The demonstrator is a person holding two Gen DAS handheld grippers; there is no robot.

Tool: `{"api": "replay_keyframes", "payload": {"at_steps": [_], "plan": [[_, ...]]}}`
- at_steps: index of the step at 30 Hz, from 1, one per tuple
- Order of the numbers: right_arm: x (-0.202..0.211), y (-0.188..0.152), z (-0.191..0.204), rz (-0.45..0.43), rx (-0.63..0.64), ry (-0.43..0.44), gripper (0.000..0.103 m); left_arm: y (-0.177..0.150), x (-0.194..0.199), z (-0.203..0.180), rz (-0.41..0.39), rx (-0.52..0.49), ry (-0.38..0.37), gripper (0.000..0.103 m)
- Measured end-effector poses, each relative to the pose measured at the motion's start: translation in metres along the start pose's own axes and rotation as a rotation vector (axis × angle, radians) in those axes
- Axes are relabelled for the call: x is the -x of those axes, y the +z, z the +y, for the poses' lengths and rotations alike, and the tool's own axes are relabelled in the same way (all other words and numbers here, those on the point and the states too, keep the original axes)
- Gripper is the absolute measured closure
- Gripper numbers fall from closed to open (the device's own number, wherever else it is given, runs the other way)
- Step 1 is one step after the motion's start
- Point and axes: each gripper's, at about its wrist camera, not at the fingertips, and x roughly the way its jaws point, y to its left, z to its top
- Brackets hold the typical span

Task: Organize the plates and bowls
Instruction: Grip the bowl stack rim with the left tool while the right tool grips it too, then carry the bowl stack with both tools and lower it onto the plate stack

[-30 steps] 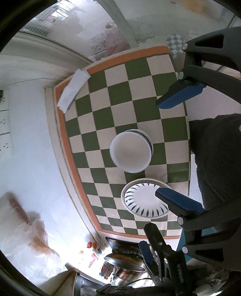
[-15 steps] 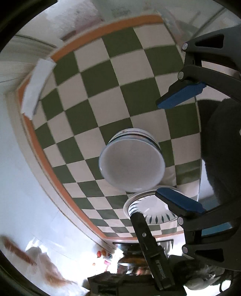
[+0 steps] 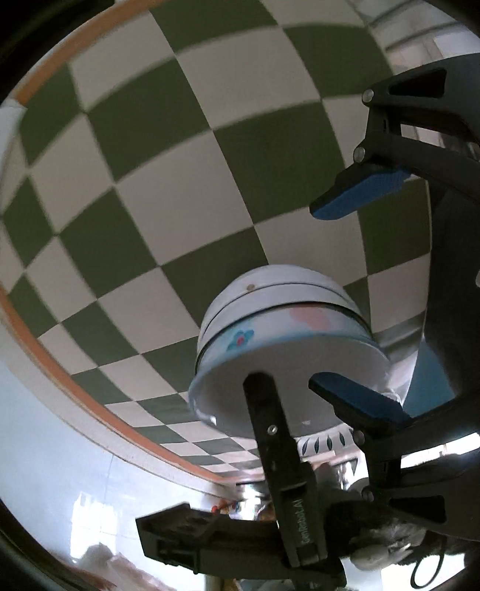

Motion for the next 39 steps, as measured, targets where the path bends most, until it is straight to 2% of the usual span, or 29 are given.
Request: {"api": "replay_keyframes", "payload": {"at_steps": [1, 2, 4, 6, 8, 14, 20, 27, 33, 39], "plan": [[-0.005, 0.002, -0.002, 0.010, -0.011, 0.017, 0.019, 0.001, -0.004, 0.000, 0.007, -0.009, -0.011, 0.031], [-0.010, 0.003, -0.004, 0.020, -0.019, 0.032, 0.021, 0.002, -0.007, 0.000, 0.020, -0.015, -0.034, 0.033], [-0.022, 0.007, -0.007, 0.036, -0.023, 0.064, 0.026, 0.002, -0.008, 0.001, 0.022, -0.008, -0.115, 0.047], [-0.032, 0.010, -0.010, 0.056, -0.040, 0.094, 0.044, 0.002, -0.006, 0.002, 0.017, -0.004, -0.129, 0.048], [-0.039, 0.012, -0.012, 0.055, -0.059, 0.106, 0.050, 0.000, -0.002, 0.003, 0.004, -0.002, -0.135, 0.048], [-0.043, 0.012, -0.016, 0.048, -0.065, 0.160, 0.052, -0.012, 0.005, 0.000, -0.035, -0.030, -0.099, 0.048], [-0.046, 0.013, -0.006, 0.051, -0.035, 0.166, 0.053, -0.015, 0.009, 0.005, -0.063, -0.017, -0.080, 0.048], [-0.031, 0.023, 0.014, 0.065, 0.006, 0.161, 0.053, -0.020, 0.033, 0.011, -0.106, 0.022, -0.087, 0.048], [-0.020, 0.025, 0.048, 0.080, 0.070, 0.157, 0.054, -0.035, 0.061, 0.028, -0.160, 0.065, -0.090, 0.048], [-0.029, 0.025, 0.094, 0.110, 0.147, 0.158, 0.054, -0.057, 0.088, 0.060, -0.210, 0.127, -0.089, 0.048]]}}
